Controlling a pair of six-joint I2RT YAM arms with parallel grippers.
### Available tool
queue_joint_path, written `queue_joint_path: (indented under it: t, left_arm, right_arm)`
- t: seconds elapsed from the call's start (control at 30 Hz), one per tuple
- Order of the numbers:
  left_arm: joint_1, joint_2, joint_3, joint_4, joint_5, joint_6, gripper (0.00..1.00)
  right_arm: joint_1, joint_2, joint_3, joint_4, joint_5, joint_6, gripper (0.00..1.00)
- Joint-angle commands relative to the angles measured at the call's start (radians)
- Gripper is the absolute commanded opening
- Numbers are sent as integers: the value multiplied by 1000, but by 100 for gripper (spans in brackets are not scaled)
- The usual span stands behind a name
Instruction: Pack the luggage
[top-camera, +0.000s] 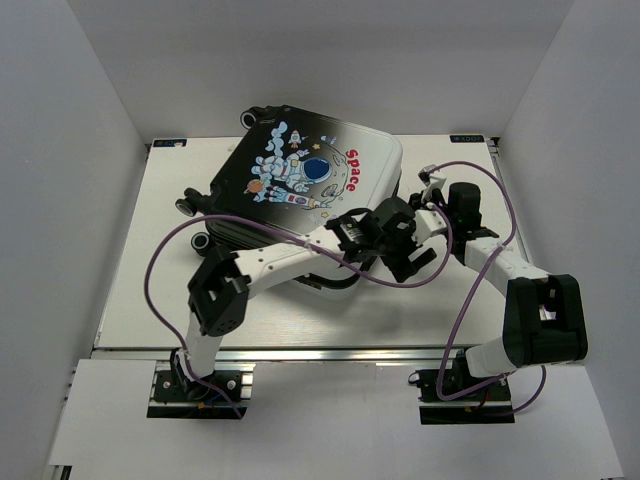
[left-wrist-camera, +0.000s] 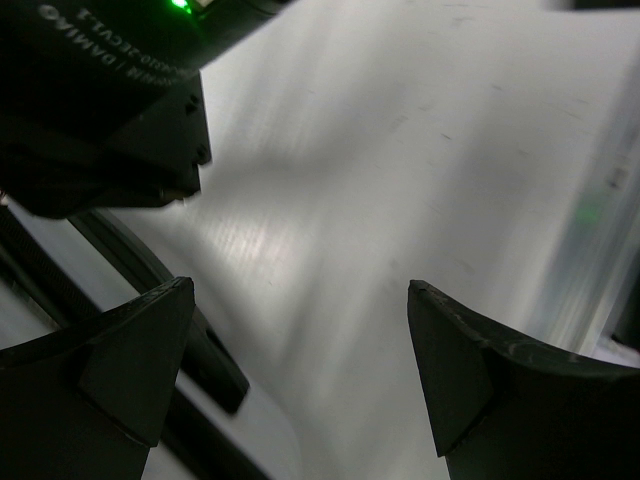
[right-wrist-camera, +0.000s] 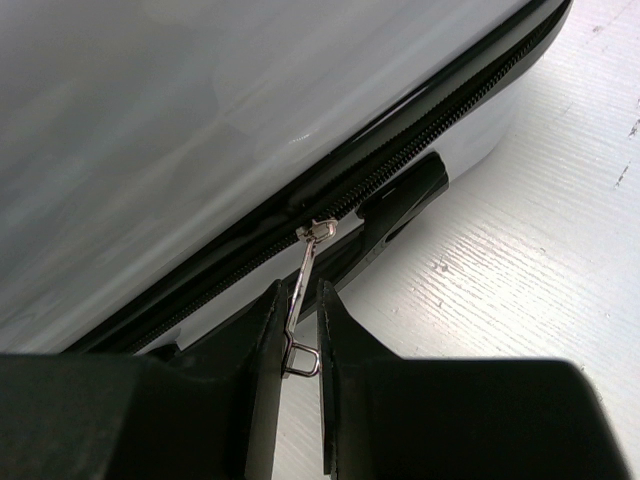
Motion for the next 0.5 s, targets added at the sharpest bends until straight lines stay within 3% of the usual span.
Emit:
queue_joint_path:
  t: [0.0, 0.23, 0.47]
  left_arm:
    - [21, 84, 46, -28, -235, -33, 97]
    - [21, 175, 13, 84, -613, -151, 97]
    - [21, 235, 23, 74, -841, -244, 97]
  right_arm:
    - [-30, -39, 50, -33, -41, -12, 0]
    - [-42, -41, 38, -25, -61, -4, 0]
    - [-48, -35, 35, -27, -54, 1, 0]
